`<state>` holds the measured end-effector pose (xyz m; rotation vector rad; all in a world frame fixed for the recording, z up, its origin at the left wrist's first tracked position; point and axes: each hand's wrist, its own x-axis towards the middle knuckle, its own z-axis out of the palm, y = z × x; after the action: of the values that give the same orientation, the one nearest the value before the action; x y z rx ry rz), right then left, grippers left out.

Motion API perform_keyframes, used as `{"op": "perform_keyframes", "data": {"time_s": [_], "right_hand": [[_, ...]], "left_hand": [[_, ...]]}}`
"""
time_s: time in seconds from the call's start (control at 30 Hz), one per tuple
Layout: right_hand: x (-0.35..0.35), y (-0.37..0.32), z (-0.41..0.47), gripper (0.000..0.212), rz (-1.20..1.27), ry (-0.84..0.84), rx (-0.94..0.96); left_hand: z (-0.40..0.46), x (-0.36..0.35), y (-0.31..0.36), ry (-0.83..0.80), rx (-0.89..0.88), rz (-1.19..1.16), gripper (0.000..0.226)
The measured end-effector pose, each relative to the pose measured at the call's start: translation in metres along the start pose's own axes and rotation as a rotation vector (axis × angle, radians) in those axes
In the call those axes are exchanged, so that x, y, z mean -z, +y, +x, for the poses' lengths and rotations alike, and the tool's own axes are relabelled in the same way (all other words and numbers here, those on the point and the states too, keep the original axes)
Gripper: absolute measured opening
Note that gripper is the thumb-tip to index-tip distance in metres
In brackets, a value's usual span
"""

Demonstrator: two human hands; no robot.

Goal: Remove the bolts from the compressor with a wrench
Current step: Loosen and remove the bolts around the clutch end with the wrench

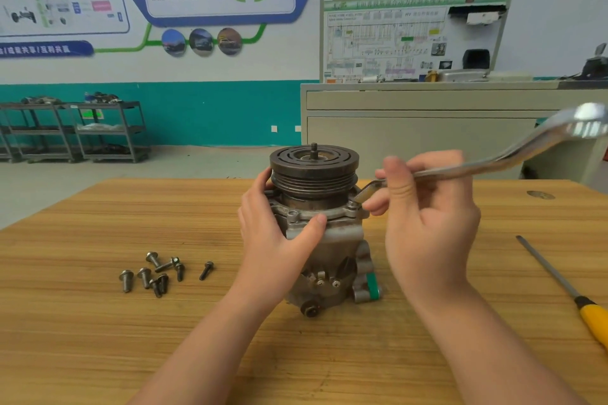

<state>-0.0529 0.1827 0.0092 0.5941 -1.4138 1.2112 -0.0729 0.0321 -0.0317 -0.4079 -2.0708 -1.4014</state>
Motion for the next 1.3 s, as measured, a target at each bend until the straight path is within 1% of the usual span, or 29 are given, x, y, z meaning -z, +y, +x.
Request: {"op": "perform_keyframes", "data": {"time_s": [0.07, 0.13, 0.2, 0.27, 0.3, 0.33, 0.4, 0.43, 0.5, 0.57, 0.63, 0.67, 0.7, 0.73, 0.77, 0.83, 0.9, 0.97, 1.07, 1.17, 1.27, 1.3], "right_hand": [[-0.005, -0.002, -0.008, 0.01, -0.188, -0.083, 0.214], [-0.012, -0.005, -0.017, 0.014, -0.334, -0.128, 0.349], [-0.016, -0.005, -0.022, 0.022, -0.392, -0.139, 0.411], [-0.015, -0.002, -0.024, 0.031, -0.344, -0.107, 0.397], [-0.014, 0.0, -0.025, 0.034, -0.252, -0.075, 0.335], [-0.014, 0.001, -0.026, 0.032, -0.126, -0.028, 0.241], [-0.015, 0.001, -0.025, 0.016, 0.118, 0.11, 0.038], [-0.014, 0.003, -0.022, 0.011, 0.204, 0.189, -0.068], [-0.012, 0.012, -0.013, 0.011, 0.345, 0.281, -0.315], [-0.006, 0.023, 0.002, 0.015, 0.479, 0.27, -0.599], [-0.002, 0.032, 0.017, 0.018, 0.621, 0.211, -0.824], [0.0, 0.034, 0.023, 0.019, 0.686, 0.198, -0.88], [0.001, 0.034, 0.027, 0.02, 0.731, 0.21, -0.889], [0.003, 0.032, 0.029, 0.021, 0.737, 0.235, -0.85], [0.005, 0.029, 0.029, 0.02, 0.679, 0.257, -0.767], [0.008, 0.021, 0.026, 0.015, 0.441, 0.252, -0.505], [0.007, 0.011, 0.019, 0.012, 0.247, 0.17, -0.235], [0.004, 0.004, 0.011, 0.011, 0.125, 0.065, -0.049], [0.0, 0.001, 0.002, 0.016, -0.024, -0.022, 0.099], [-0.004, 0.002, -0.005, 0.024, -0.175, -0.064, 0.247], [-0.011, -0.001, -0.013, 0.017, -0.282, -0.097, 0.314], [-0.014, -0.004, -0.015, 0.018, -0.321, -0.096, 0.329]], "left_hand": [[0.0, 0.0, 0.001, 0.0, -0.002, 0.002, 0.084], [0.001, 0.0, 0.003, 0.002, 0.006, -0.024, 0.083], [0.002, -0.001, 0.003, 0.02, 0.01, -0.025, 0.081], [0.003, -0.002, 0.0, 0.056, -0.022, 0.034, 0.082], [0.002, -0.002, -0.001, 0.056, -0.034, 0.049, 0.082], [0.002, -0.002, -0.002, 0.044, -0.033, 0.042, 0.081], [0.001, -0.001, -0.001, 0.029, -0.009, 0.018, 0.08], [0.0, -0.001, -0.001, 0.027, -0.002, 0.01, 0.079], [0.0, -0.001, -0.001, 0.026, 0.003, -0.001, 0.077], [0.0, 0.0, 0.0, 0.021, 0.007, -0.004, 0.077], [-0.001, 0.0, 0.0, 0.012, 0.009, -0.008, 0.076], [-0.001, 0.0, 0.0, 0.008, 0.007, -0.01, 0.076], [-0.001, 0.0, 0.0, 0.005, 0.006, -0.01, 0.076], [-0.001, 0.0, 0.0, 0.002, 0.005, -0.007, 0.077], [0.0, 0.0, 0.0, 0.002, 0.006, -0.004, 0.078], [0.0, 0.001, 0.0, -0.001, 0.011, -0.002, 0.08], [0.0, 0.001, 0.0, 0.002, 0.012, 0.001, 0.08], [0.0, 0.0, 0.0, 0.006, 0.011, 0.007, 0.08], [-0.001, 0.0, -0.001, 0.011, 0.002, 0.01, 0.08], [-0.001, -0.001, 0.0, 0.016, 0.0, 0.015, 0.08], [0.001, -0.001, 0.001, 0.004, 0.006, -0.022, 0.079], [0.001, 0.0, 0.0, -0.006, 0.007, -0.049, 0.08]]}}
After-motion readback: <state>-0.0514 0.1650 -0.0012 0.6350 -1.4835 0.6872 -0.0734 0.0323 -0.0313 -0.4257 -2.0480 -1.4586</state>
